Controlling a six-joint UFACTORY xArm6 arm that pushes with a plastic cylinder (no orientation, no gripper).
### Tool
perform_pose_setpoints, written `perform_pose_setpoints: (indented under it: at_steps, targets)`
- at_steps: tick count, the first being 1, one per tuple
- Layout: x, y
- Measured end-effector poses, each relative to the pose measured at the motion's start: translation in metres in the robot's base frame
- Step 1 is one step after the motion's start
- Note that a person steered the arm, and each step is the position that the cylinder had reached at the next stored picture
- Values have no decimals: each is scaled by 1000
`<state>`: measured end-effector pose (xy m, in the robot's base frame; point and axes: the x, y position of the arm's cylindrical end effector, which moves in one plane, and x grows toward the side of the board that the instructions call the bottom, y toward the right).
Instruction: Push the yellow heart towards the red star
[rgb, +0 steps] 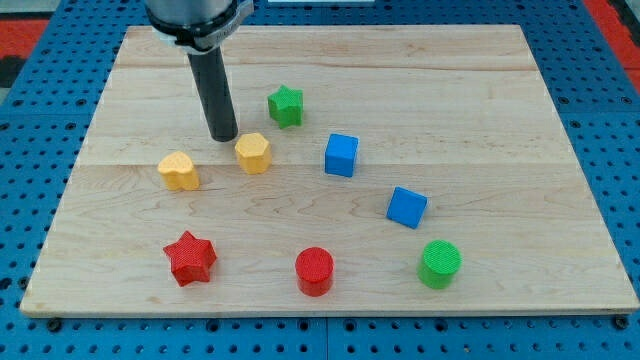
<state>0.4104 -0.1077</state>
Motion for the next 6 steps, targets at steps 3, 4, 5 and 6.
perform_pose_setpoints:
  at_steps: [3,4,5,6]
  targets:
    - [19,-74]
    - [68,-60]
    - [82,-59]
    - [80,-52]
